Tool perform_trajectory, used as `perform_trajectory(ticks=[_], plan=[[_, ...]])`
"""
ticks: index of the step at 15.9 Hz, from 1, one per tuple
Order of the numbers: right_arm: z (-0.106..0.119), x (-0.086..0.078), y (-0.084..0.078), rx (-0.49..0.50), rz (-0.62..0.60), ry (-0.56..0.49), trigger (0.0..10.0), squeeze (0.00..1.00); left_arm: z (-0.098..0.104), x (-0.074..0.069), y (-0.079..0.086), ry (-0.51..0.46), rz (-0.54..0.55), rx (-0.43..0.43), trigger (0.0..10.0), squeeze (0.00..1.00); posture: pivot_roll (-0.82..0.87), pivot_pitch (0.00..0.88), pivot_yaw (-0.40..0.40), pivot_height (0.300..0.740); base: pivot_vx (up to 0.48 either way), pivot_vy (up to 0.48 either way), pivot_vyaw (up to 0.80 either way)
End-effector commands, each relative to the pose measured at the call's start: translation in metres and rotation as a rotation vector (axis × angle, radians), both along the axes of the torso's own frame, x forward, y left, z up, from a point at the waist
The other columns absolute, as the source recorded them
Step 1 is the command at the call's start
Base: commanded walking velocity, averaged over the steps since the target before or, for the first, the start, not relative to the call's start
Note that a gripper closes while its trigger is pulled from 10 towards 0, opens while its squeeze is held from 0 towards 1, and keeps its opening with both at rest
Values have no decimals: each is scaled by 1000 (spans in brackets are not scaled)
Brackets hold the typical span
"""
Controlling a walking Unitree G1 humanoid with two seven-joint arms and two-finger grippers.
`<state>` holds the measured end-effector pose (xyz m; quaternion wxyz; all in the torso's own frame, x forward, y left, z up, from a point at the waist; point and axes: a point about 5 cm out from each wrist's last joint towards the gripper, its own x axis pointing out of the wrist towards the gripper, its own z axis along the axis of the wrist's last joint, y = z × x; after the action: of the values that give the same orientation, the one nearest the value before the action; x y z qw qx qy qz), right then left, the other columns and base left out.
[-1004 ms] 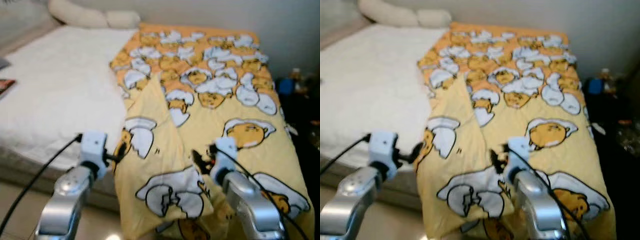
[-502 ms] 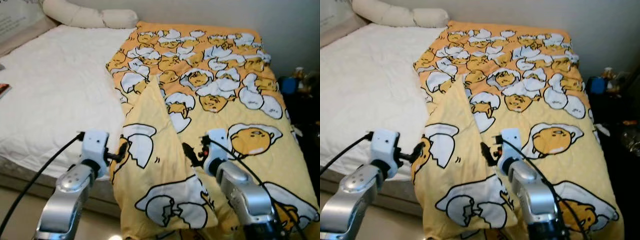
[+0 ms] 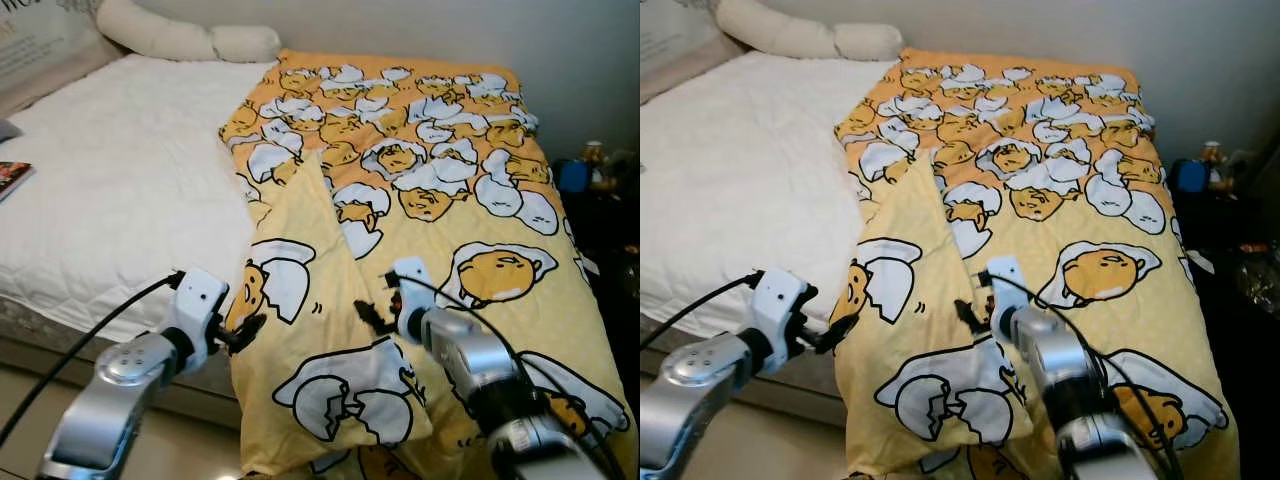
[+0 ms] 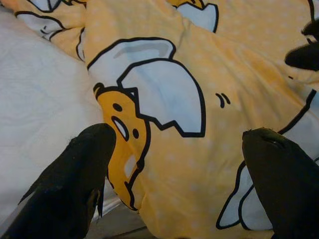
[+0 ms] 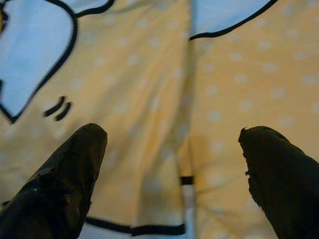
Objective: Clean up the room
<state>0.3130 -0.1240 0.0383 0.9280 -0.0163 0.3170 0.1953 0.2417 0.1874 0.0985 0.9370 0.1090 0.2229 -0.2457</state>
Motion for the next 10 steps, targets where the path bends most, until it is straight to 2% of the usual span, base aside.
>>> perform_trajectory(ticks=[1, 3, 5, 8, 10], plan=[[1, 7, -4, -17, -18, -23, 10000, 1000, 3, -1, -1, 7, -33, -4, 10000, 1000, -98, 0, 31, 740, 0, 0, 0], [0, 12, -10, -71, -45, -37, 10000, 1000, 4, -3, 1, 20, -51, 3, 10000, 1000, -96, 0, 19, 740, 0, 0, 0], [-5, 11, -11, -88, -27, -18, 10000, 1000, 2, -7, 0, 37, -69, 4, 10000, 1000, -92, 0, 10, 740, 0, 0, 0], [-18, 2, 6, -96, 53, 47, 10000, 1000, 0, -14, -4, 66, -106, -9, 10000, 1000, -90, 0, 9, 740, 0, 0, 0], [-26, -7, 30, -31, 144, 118, 10000, 0, -2, -16, -3, 81, -121, -1, 10000, 1000, -87, 0, 11, 740, 0, 0, 0]])
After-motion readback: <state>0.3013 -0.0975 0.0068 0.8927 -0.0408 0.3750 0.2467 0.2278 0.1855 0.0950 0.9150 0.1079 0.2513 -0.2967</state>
